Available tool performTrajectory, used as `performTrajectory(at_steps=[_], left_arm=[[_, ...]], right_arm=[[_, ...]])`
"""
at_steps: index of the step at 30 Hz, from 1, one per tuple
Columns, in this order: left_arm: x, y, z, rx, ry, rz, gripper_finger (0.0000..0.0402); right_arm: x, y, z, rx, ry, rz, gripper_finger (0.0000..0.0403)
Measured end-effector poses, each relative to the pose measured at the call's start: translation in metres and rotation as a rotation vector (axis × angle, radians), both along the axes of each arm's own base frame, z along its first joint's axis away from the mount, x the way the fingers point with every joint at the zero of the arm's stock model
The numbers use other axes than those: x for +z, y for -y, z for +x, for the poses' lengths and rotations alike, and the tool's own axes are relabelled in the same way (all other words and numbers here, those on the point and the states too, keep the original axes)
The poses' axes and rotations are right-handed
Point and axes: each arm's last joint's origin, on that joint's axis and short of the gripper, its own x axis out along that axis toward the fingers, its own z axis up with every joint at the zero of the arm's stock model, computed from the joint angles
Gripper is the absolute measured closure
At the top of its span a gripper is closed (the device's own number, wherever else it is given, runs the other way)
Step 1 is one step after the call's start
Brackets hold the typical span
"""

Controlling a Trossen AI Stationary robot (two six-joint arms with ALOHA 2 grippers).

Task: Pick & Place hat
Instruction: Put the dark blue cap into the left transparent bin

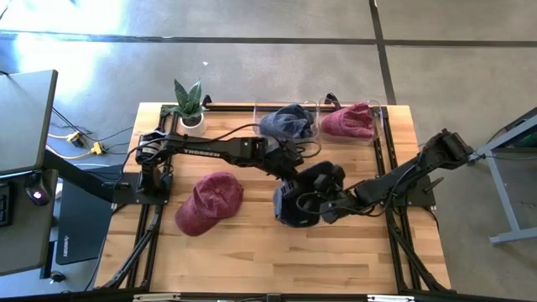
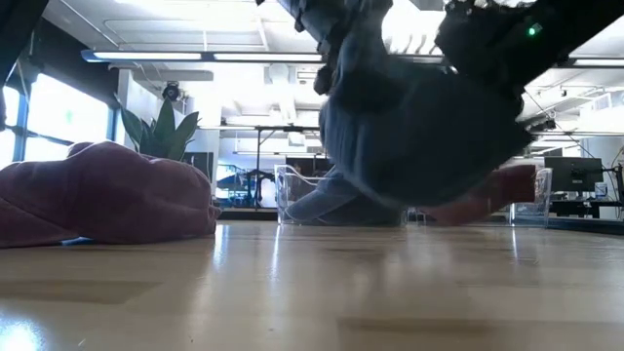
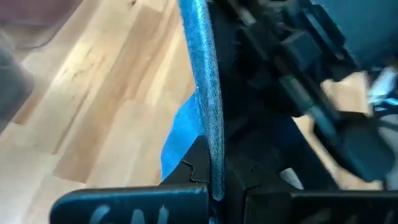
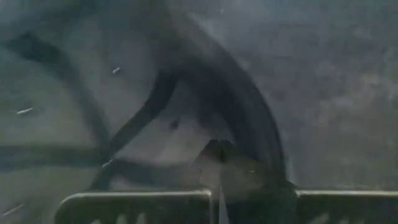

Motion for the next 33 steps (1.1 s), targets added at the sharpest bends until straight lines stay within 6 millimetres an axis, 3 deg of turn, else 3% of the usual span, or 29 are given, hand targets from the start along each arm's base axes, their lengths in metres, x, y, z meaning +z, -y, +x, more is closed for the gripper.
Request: performTrajectory(at_steps=[7,13,18,24,29,33], left_arm=[[-0.026,-0.003,0.010,0.031,-0.069,0.055,0.0397],[-0.027,-0.004,0.010,0.053,-0.079,0.083,0.0371],[-0.027,-0.006,0.009,0.076,-0.085,0.137,0.0366],[-0.027,0.002,0.010,0.029,-0.081,0.157,0.0365],[-0.016,0.017,0.005,-0.084,-0.045,0.200,0.0380],[0.002,0.027,-0.002,-0.165,0.014,0.234,0.0396]], right_arm=[[0.003,-0.005,-0.002,0.126,-0.044,0.160,0.0403],[0.024,-0.005,-0.013,0.232,-0.038,0.306,0.0402],[0.048,0.006,-0.043,0.243,-0.050,0.446,0.0374],[0.069,0.030,-0.094,0.124,-0.056,0.464,0.0274],[0.047,0.044,-0.118,0.123,-0.050,0.390,0.0195],[0.015,0.043,-0.118,0.264,0.039,0.441,0.0175]])
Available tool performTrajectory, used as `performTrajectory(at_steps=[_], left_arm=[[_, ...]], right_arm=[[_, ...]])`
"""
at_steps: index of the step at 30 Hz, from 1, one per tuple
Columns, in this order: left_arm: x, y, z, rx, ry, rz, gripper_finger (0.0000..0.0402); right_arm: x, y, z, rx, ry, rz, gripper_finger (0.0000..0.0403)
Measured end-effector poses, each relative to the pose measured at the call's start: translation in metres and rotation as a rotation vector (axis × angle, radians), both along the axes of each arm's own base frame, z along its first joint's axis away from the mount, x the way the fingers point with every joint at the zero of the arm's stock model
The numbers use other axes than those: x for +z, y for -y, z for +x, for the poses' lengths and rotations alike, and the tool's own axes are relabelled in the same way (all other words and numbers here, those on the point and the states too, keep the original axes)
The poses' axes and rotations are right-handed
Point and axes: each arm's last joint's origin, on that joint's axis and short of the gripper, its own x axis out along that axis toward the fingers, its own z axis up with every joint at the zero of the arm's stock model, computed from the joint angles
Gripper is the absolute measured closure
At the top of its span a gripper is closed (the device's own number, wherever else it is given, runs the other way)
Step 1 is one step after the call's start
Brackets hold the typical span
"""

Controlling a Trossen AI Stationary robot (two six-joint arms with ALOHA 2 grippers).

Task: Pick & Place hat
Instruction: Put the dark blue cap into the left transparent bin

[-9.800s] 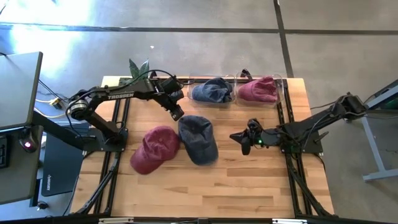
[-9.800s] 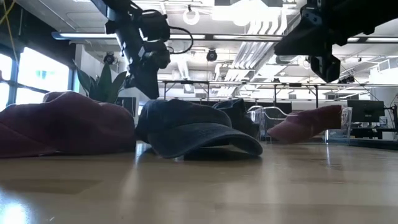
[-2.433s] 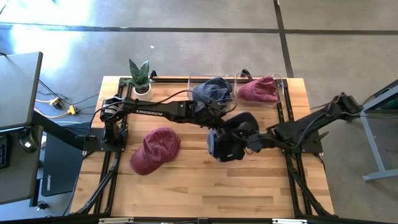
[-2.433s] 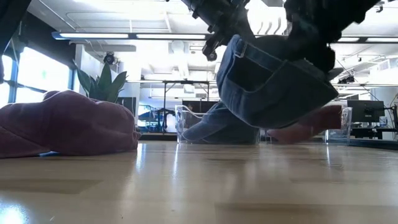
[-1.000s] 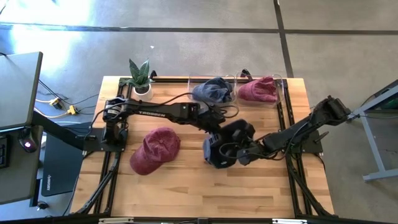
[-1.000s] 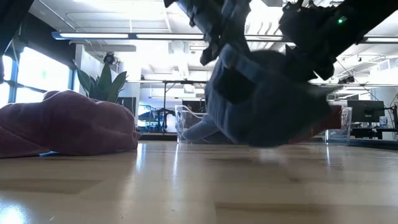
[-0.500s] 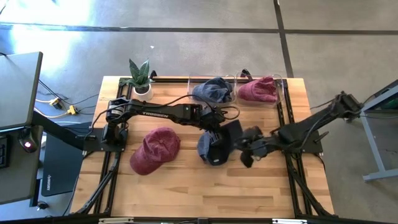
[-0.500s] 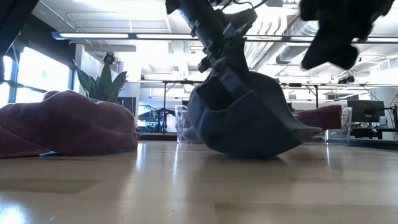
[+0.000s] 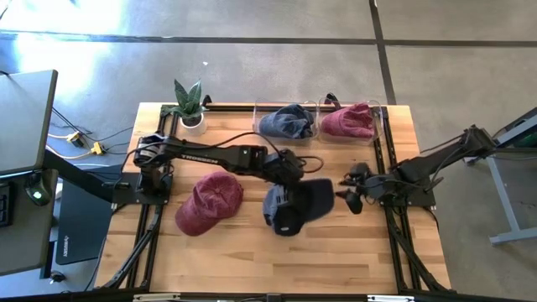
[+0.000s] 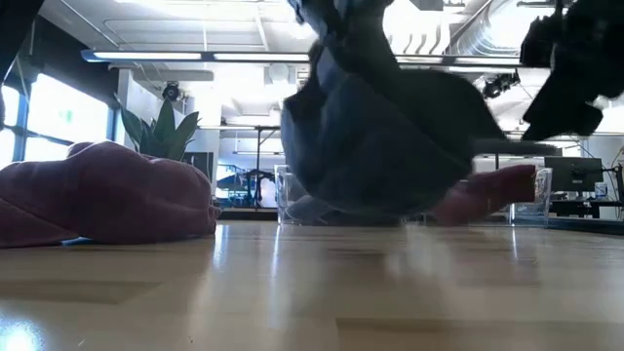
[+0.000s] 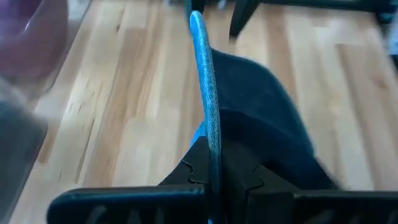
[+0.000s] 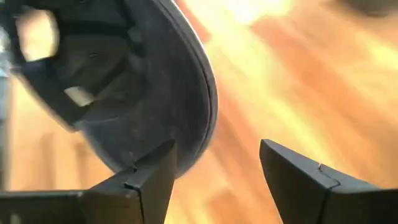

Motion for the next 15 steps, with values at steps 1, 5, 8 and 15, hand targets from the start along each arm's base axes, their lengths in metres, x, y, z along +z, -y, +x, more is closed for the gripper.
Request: performTrajectory(at_steps=[1,5,8,15], left_arm=[[0.002,0.001,0.000,-0.012,0.012,0.008,0.0396],[0.001,0.005,-0.001,-0.046,0.001,0.026,0.0392],[0.001,0.004,-0.001,-0.051,-0.002,0.022,0.0392],[0.001,0.004,-0.001,-0.065,0.001,0.008,0.0392]], right_arm=[[-0.006,-0.001,0.002,0.026,0.062,0.017,0.0175],[-0.017,-0.006,0.012,0.071,0.331,0.077,0.0184],[-0.016,-0.007,0.015,0.059,0.475,0.121,0.0201],[-0.020,-0.010,0.021,0.075,0.441,0.138,0.0324]])
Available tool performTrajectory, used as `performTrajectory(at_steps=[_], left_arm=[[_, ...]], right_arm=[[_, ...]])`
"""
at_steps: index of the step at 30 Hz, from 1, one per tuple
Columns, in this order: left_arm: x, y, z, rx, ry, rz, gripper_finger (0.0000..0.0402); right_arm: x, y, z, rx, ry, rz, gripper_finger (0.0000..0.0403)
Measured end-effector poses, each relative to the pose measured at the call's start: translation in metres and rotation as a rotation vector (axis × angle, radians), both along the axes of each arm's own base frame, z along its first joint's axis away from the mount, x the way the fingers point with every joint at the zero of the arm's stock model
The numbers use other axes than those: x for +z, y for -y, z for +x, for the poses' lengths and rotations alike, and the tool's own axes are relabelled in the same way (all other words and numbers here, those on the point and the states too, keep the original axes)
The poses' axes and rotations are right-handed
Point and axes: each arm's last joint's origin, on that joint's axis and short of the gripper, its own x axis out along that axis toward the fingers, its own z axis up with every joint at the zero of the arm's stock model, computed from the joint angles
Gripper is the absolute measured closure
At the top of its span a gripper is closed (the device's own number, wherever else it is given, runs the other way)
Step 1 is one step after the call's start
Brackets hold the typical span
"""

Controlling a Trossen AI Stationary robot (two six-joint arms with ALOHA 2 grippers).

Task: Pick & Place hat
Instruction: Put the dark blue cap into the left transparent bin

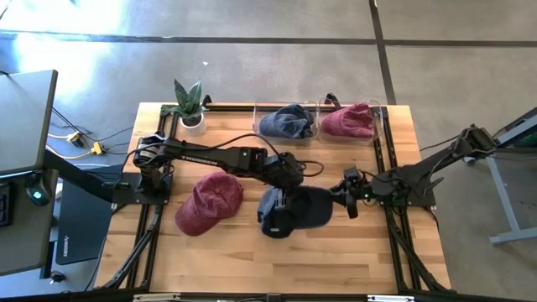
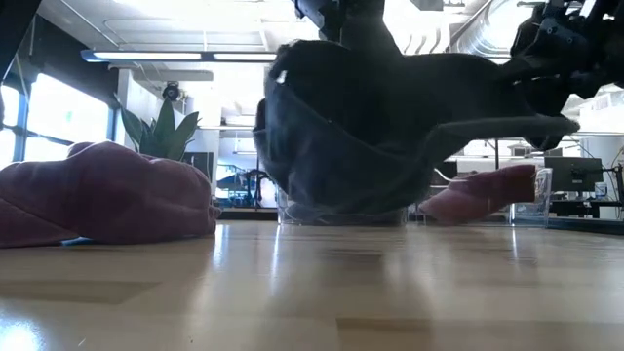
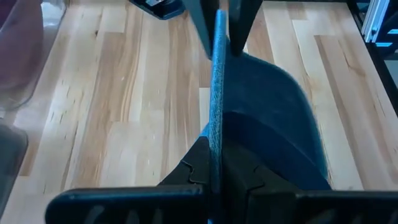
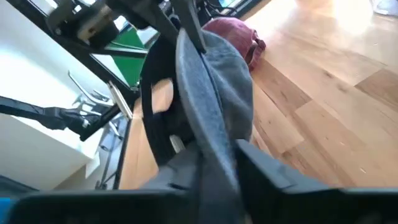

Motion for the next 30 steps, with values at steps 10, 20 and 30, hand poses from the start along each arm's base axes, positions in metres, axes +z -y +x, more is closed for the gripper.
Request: performTrajectory(at_steps=[10,20,30], left_arm=[[0.037,-0.005,-0.004,-0.141,-0.016,0.147,0.0329],[0.100,-0.049,-0.040,0.072,-0.182,0.177,0.0202],[0.158,-0.052,-0.080,0.224,-0.101,0.261,0.0225]], right_arm=[[0.020,-0.006,0.017,-0.096,-0.114,0.159,0.0393],[0.014,-0.009,0.031,-0.329,-0.278,0.299,0.0395],[0.011,-0.017,0.043,-0.400,-0.158,0.129,0.0396]])
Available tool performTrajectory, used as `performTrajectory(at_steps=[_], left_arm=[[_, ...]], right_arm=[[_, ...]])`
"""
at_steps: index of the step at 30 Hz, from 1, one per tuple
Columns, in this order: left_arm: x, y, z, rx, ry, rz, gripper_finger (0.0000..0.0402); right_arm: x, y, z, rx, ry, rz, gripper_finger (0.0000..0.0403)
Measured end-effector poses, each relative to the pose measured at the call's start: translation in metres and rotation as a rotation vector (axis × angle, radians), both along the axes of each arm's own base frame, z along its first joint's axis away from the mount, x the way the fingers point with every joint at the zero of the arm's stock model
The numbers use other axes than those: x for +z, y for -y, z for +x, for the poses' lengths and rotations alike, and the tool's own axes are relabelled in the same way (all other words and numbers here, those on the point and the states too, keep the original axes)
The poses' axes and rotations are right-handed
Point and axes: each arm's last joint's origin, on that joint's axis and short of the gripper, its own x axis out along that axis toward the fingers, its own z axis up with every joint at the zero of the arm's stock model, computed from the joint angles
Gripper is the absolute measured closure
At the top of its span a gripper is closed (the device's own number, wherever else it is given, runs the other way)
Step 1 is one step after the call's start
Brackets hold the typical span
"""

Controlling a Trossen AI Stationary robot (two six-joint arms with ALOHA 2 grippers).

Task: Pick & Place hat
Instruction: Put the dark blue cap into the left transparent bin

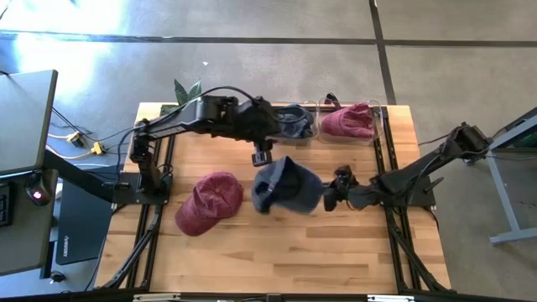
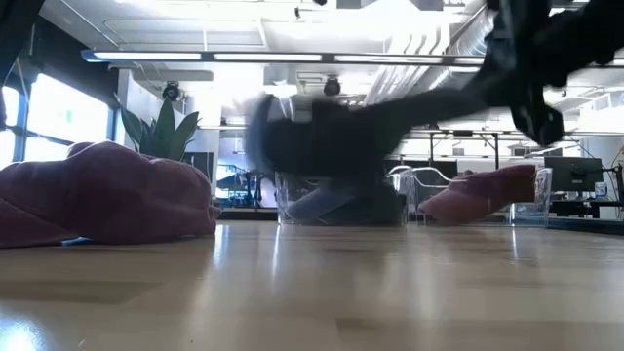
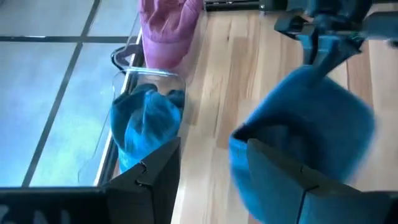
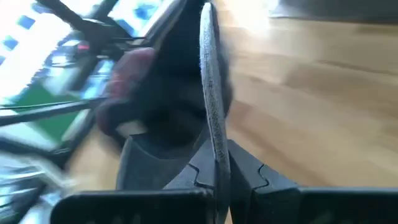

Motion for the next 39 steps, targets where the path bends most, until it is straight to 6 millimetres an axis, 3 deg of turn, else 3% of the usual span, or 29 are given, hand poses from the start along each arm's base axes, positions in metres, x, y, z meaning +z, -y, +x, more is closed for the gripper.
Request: performTrajectory(at_steps=[7,12,17,23,28,39], left_arm=[[0.008,0.003,-0.017,0.038,0.002,-0.039,0.0235],[0.009,0.013,-0.023,-0.067,-0.012,-0.179,0.0236],[-0.002,0.034,-0.010,-0.128,0.021,-0.242,0.0254],[-0.020,0.045,0.010,0.024,0.121,-0.260,0.0328],[-0.035,0.034,0.016,0.220,0.137,-0.158,0.0394],[-0.066,-0.012,0.034,0.311,0.123,-0.211,0.0399]], right_arm=[[-0.007,-0.005,0.008,0.000,0.000,-0.023,0.0397],[0.004,-0.005,0.013,-0.063,0.110,-0.116,0.0397],[0.023,-0.002,0.015,-0.211,0.250,-0.196,0.0397],[0.042,0.000,0.015,-0.323,0.351,-0.266,0.0395],[0.054,0.000,0.014,-0.305,0.379,-0.356,0.0396],[0.074,-0.003,0.017,-0.192,0.399,-0.538,0.0395]])
